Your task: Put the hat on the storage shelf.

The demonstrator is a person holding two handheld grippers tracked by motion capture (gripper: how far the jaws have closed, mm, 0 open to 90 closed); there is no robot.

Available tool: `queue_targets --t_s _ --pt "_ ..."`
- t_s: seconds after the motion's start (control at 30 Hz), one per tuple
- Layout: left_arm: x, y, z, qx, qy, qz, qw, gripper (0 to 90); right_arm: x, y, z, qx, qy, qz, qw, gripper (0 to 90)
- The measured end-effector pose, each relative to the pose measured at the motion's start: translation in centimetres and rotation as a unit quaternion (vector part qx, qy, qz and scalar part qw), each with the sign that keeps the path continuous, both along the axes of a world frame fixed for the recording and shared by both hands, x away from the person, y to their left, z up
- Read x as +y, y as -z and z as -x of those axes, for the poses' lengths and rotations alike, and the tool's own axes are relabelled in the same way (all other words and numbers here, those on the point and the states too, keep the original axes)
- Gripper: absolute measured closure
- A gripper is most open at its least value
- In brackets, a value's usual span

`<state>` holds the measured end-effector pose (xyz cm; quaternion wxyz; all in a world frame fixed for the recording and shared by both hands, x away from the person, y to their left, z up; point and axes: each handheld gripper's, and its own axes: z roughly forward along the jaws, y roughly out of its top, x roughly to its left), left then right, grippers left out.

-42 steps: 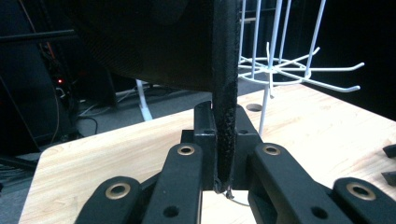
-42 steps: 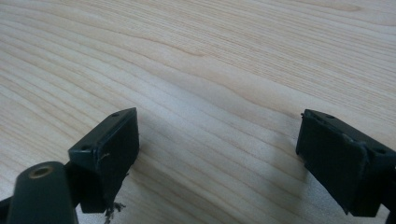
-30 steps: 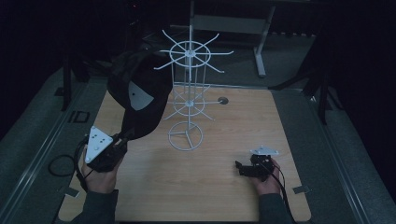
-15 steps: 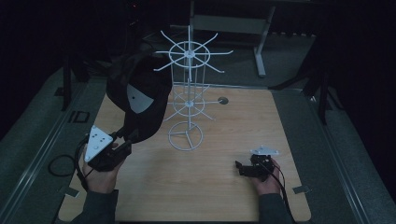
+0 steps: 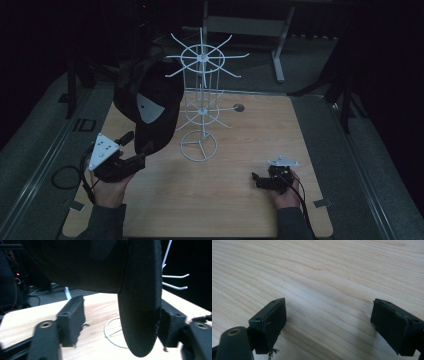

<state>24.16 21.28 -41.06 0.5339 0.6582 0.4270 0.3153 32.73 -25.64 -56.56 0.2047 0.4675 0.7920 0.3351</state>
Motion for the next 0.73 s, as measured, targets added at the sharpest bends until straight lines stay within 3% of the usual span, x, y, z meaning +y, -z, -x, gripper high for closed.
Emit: queue_targets --t_s 0.27,0.43,0.6,0.73 --pt "0.22 -0.41 0.29 -0.006 0.007 0.026 0.9996 17.4 0.00 0.00 0.00 0.000 0.000 0.000 1.0000 12.9" --pt "0.46 -0.63 0.42 -0.005 0.012 0.033 0.9994 16.4 0.00 0.00 0.00 0.000 0.000 0.000 1.0000 12.9" --pt "0.70 -0.63 0.39 0.008 0.031 0.047 0.9984 16.4 0.00 0.00 0.00 0.000 0.000 0.000 1.0000 12.9" --pt "0.78 -0.62 0.45 0.015 0.037 0.046 0.9981 16.4 0.01 0.00 0.00 0.000 0.000 0.000 1.0000 12.9"
